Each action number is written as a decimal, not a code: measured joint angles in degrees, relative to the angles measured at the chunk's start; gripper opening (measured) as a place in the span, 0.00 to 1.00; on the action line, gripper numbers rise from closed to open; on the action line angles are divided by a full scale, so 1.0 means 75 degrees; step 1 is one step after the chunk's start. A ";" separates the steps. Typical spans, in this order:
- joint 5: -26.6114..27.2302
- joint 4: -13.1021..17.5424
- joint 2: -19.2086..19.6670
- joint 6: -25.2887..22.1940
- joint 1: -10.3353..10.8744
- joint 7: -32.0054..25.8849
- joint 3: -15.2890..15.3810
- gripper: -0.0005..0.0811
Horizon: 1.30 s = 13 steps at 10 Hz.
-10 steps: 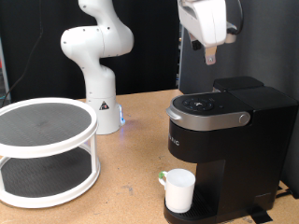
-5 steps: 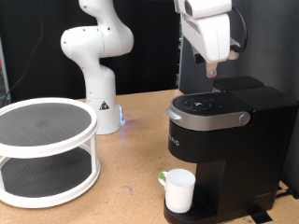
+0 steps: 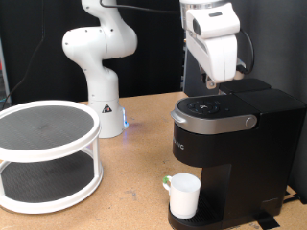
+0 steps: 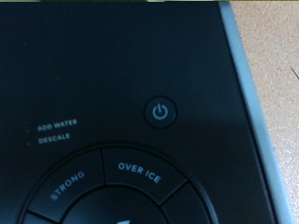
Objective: Make a cup of coffee with the keurig machine
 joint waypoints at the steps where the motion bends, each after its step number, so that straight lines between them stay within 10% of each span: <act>1: -0.0063 -0.0159 0.0000 0.0149 0.0001 0.0000 0.0044 0.09; 13: -0.0146 -0.0881 0.0049 0.0778 -0.0012 0.0001 0.0154 0.01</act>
